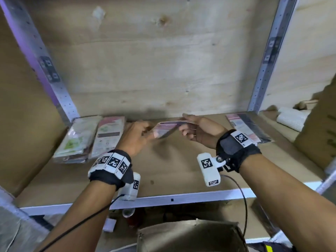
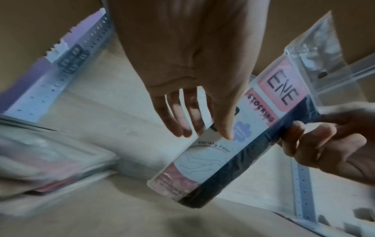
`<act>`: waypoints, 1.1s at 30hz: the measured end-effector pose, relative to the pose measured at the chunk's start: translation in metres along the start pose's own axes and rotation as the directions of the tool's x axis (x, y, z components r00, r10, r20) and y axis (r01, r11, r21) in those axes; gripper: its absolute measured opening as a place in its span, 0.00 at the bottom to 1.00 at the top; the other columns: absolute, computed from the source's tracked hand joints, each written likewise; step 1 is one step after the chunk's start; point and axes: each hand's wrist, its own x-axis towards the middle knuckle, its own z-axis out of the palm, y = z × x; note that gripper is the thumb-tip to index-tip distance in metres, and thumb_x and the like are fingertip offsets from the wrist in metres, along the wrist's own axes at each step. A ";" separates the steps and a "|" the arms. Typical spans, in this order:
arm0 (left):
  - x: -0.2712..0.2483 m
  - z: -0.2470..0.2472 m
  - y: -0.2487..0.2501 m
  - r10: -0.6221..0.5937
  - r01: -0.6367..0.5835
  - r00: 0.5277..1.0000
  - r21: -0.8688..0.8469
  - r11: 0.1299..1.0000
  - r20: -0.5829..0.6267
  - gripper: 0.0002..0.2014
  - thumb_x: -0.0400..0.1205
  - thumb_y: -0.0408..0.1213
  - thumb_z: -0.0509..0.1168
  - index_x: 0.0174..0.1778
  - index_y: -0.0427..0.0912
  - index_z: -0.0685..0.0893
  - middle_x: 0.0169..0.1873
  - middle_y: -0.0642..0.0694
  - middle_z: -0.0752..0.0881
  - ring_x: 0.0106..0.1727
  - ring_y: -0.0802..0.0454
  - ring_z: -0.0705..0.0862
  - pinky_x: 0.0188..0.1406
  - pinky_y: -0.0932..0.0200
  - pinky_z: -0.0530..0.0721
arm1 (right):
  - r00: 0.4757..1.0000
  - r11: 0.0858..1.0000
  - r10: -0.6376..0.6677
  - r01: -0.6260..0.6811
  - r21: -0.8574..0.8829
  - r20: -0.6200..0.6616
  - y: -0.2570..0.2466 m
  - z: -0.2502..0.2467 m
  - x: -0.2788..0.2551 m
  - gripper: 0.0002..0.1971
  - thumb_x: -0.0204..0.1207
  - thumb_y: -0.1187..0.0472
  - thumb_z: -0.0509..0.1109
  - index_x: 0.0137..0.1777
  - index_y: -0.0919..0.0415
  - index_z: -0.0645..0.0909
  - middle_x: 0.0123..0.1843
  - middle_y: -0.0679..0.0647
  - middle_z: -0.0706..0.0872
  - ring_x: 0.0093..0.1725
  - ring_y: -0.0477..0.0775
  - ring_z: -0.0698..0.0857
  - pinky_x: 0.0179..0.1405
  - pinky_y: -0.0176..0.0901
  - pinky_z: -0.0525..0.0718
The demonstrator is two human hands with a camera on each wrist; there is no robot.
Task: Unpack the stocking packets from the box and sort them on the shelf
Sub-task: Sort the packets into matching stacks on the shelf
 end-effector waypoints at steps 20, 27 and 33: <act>0.051 0.125 0.074 -0.311 0.450 0.893 -0.607 0.655 0.327 0.09 0.82 0.37 0.72 0.57 0.40 0.88 0.47 0.44 0.94 0.36 0.56 0.87 0.36 0.66 0.87 | 0.978 0.910 -0.021 -0.067 -0.410 -0.206 0.037 -0.136 -0.015 0.11 0.70 0.58 0.81 0.50 0.58 0.86 0.53 0.59 0.92 0.52 0.59 0.89 0.55 0.56 0.87; 0.066 0.160 0.106 -0.192 0.544 0.792 -0.527 0.653 0.580 0.35 0.77 0.25 0.74 0.80 0.44 0.70 0.57 0.39 0.87 0.50 0.47 0.90 0.44 0.60 0.92 | 0.864 0.838 -0.177 -0.119 -0.533 -0.471 0.023 -0.186 -0.001 0.20 0.62 0.50 0.86 0.48 0.57 0.83 0.52 0.56 0.90 0.50 0.56 0.87 0.45 0.47 0.82; 0.110 0.196 0.147 -0.200 0.469 0.843 -0.499 0.729 0.500 0.16 0.77 0.25 0.74 0.61 0.31 0.83 0.61 0.32 0.87 0.44 0.51 0.88 0.36 0.68 0.90 | 0.882 0.893 -0.142 -0.082 -0.442 -0.450 0.006 -0.224 -0.013 0.24 0.66 0.68 0.81 0.63 0.61 0.82 0.52 0.55 0.88 0.39 0.47 0.89 0.27 0.32 0.85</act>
